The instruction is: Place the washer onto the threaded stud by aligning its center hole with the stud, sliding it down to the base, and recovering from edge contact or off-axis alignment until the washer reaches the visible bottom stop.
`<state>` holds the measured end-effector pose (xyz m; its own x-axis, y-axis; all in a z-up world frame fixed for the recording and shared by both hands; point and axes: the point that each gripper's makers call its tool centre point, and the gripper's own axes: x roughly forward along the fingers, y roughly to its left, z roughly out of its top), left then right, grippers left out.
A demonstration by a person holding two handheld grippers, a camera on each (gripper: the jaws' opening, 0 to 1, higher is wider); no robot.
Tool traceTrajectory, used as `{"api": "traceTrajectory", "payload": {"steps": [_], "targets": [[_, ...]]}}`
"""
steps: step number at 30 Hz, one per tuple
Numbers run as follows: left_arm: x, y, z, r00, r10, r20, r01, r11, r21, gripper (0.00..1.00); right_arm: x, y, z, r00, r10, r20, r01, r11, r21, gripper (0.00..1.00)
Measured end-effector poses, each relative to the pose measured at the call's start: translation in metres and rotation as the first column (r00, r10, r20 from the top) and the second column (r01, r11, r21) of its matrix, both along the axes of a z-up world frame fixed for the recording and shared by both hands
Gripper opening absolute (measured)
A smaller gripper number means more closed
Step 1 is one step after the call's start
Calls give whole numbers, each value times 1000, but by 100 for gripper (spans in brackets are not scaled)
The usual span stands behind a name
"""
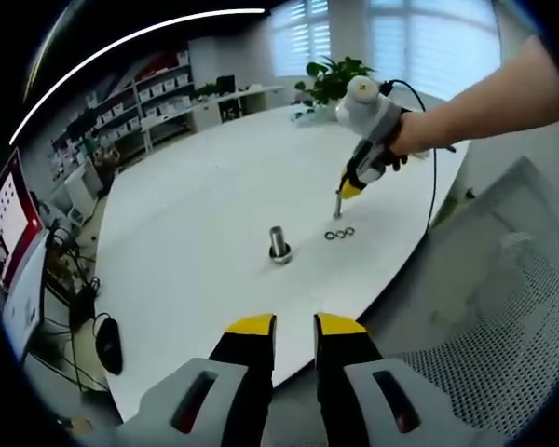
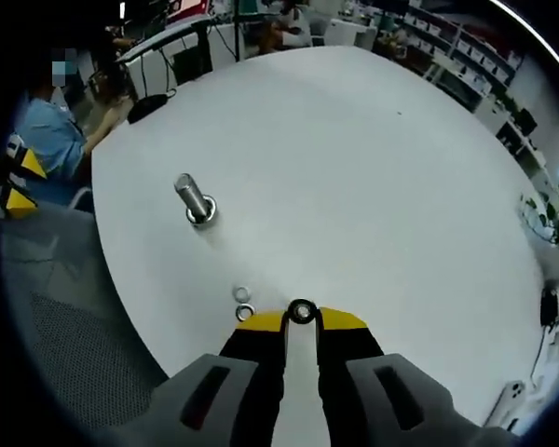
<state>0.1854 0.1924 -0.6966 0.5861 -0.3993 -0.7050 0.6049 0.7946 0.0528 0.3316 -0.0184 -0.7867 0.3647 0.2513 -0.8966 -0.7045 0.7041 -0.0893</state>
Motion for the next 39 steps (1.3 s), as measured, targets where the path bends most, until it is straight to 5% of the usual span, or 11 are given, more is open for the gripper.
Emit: {"api": "traceTrajectory", "payload": {"steps": [24,39], "targets": [[1,4,0,1000,23,5,-23,1000,5,13,-7,-7,-48,995,2,-104,-10,997,-82,14],[2,3,0,1000,18,4,-18,1000,1,13,-24,-15,-27,995,-24,-92,16,996,-88,19]]}}
